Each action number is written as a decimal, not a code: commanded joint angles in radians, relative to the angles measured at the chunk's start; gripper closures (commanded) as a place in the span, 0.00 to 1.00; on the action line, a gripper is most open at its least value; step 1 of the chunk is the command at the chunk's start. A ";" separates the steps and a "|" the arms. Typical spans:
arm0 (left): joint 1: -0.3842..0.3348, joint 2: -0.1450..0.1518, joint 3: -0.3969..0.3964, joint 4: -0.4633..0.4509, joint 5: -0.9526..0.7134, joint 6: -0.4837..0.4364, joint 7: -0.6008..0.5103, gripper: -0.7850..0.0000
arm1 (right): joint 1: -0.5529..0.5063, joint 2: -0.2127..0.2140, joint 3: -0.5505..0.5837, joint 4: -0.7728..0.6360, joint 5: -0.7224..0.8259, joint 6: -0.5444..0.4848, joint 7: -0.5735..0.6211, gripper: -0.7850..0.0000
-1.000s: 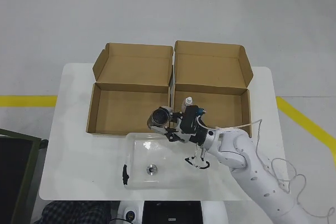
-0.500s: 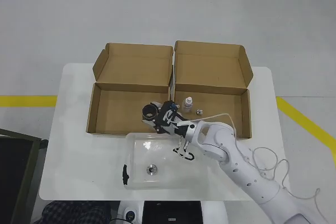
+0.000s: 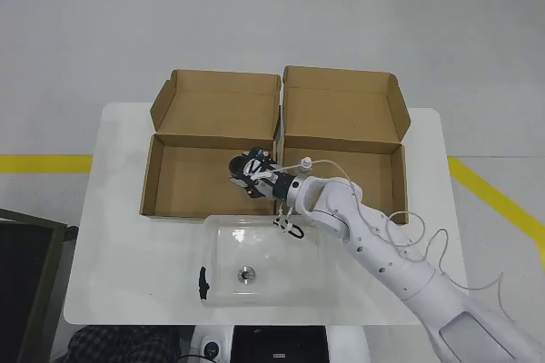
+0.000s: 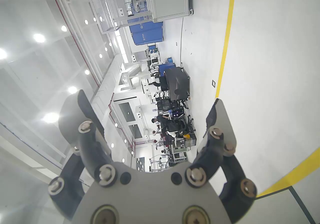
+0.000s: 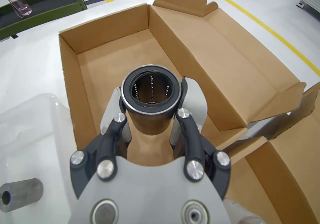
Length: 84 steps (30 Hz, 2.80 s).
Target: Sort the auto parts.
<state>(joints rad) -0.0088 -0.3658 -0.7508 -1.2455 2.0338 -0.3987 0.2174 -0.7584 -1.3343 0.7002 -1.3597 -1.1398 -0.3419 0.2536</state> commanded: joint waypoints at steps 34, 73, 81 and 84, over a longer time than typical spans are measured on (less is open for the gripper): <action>0.000 0.000 0.000 0.000 0.000 0.000 0.000 0.00 | 0.086 -0.094 -0.041 0.190 -0.112 0.074 0.084 0.57; 0.000 0.000 0.000 0.000 0.000 0.000 0.000 0.00 | -0.187 -0.031 0.110 -0.370 -0.264 -0.169 0.222 0.15; 0.000 0.000 0.000 0.000 0.000 0.000 0.000 0.00 | -0.292 -0.004 0.125 -0.487 -0.312 -0.275 0.236 0.15; 0.000 0.000 0.000 0.000 0.000 0.000 0.000 0.00 | -0.323 0.005 0.123 -0.514 -0.324 -0.323 0.244 0.12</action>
<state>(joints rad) -0.0088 -0.3658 -0.7508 -1.2455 2.0338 -0.3987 0.2174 -1.0712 -1.3323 0.8238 -1.8654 -1.4610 -0.6486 0.4956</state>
